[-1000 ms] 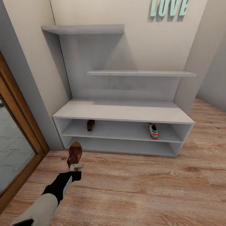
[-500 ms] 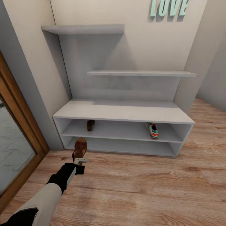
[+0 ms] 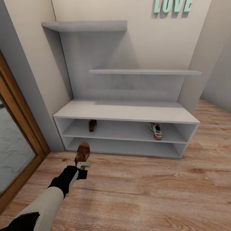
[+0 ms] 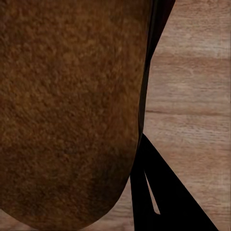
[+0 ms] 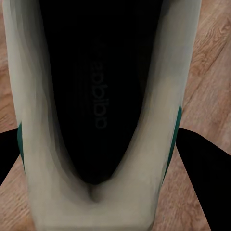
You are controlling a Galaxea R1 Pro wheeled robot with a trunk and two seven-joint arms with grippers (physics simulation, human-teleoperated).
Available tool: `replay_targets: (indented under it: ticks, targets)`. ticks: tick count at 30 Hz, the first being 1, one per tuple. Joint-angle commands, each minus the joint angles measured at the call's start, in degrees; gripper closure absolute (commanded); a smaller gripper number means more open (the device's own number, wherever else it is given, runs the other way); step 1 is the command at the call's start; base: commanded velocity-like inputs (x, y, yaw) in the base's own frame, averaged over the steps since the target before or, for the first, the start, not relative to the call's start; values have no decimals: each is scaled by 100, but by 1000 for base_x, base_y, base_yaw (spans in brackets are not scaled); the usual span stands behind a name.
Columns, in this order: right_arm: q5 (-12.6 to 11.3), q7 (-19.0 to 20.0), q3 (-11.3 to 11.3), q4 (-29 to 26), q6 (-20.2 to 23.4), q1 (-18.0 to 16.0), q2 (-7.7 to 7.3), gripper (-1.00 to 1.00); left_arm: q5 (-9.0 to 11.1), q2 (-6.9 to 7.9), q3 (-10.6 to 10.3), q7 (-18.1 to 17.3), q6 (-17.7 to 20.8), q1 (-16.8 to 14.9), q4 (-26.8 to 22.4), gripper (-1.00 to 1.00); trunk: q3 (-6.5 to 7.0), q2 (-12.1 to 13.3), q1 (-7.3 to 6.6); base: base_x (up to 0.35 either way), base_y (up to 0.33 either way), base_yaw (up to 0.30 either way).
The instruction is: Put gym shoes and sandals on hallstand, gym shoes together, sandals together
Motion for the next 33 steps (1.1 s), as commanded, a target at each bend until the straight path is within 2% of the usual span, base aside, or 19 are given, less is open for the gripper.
replay_targets:
  ticks: [1,13,23,33]
  targets:
    - [-57,45,-25,2,-3,-6,0,100,-79,-8,49,-59,31,-18,-15,100,-26,-44,21,0,0,0]
    - [-58,44,-35,2,-3,-6,-9,100,-79,-18,45,-64,37,-103,-13,100,-331,-525,285,0,0,0]
    - [-58,44,-34,2,-3,-6,-9,100,-79,28,-32,-60,42,-113,-14,100,-645,-538,311,0,0,0]
    - [-50,44,-27,-33,-3,-6,-7,100,-87,58,-67,-56,37,-115,-21,100,-699,-538,311,0,0,0]
